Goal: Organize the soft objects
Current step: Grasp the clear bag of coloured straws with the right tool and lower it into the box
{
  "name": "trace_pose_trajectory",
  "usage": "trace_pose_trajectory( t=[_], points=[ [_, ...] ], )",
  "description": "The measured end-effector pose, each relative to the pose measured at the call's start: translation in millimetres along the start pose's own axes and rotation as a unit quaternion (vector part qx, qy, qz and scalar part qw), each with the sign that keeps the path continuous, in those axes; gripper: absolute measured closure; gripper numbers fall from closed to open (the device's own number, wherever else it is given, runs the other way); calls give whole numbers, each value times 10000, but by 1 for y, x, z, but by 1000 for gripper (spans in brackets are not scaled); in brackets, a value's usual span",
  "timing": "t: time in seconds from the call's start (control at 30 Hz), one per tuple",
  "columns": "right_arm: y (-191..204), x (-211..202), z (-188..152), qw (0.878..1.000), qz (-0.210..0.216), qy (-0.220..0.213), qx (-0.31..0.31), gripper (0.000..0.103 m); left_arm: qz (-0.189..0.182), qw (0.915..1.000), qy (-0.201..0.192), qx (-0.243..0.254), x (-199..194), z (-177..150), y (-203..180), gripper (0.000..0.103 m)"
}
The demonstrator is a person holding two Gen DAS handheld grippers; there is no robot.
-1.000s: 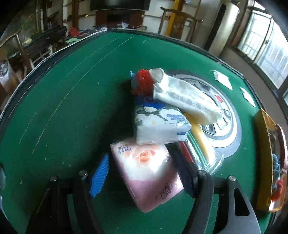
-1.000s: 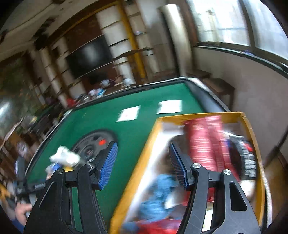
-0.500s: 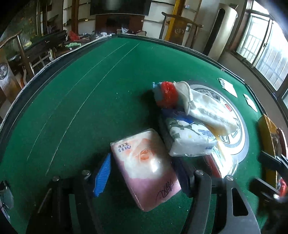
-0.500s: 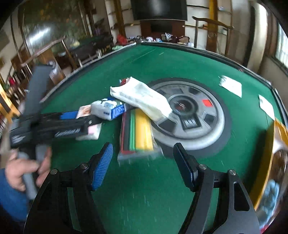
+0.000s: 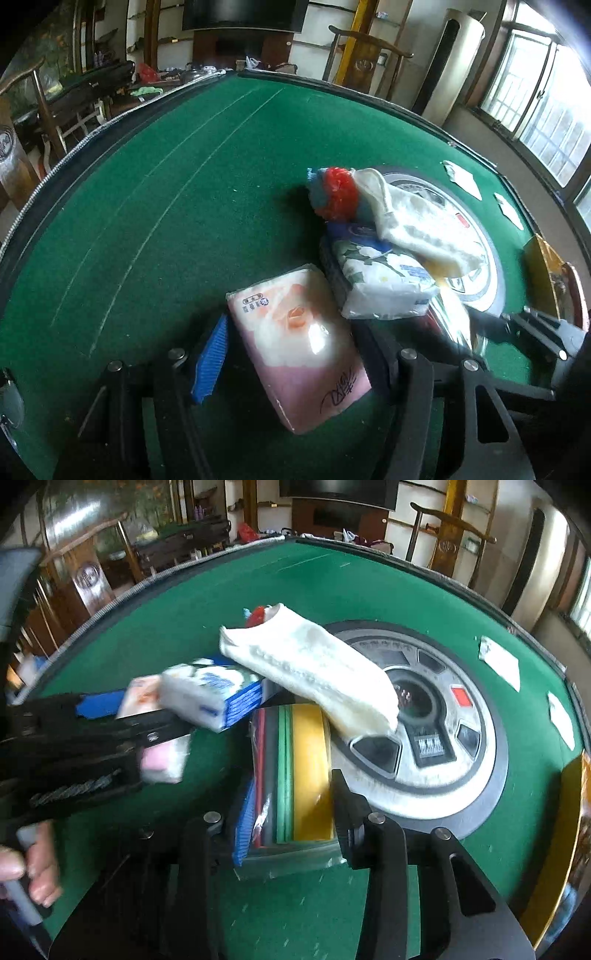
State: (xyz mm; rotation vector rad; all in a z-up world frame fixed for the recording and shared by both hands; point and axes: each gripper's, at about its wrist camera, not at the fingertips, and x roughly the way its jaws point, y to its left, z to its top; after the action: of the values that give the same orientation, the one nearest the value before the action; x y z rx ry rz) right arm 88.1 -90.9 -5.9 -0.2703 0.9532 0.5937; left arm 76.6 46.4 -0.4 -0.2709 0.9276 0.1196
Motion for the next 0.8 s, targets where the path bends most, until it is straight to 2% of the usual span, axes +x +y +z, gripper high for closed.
trace_pose_trajectory(
  t=[0.23,0.37,0.6,0.8],
  points=[
    [-16,-44,-35,9971,321,-527,443,66,-283,9996,-19,61,-4,-3,-6,40],
    [-37,-53,-43,9944,194,-696,766,66,-514,9978,-165,378,-13,-7,-23,40],
    [-74,-61,-41,9852,145,-915,1441,66,-977,9890,-402,1035,-26,-18,-55,40],
    [-84,-74,-41,9806,-3,-1156,1581,66,-1253,9808,-675,1334,-39,-24,-66,40]
  ],
)
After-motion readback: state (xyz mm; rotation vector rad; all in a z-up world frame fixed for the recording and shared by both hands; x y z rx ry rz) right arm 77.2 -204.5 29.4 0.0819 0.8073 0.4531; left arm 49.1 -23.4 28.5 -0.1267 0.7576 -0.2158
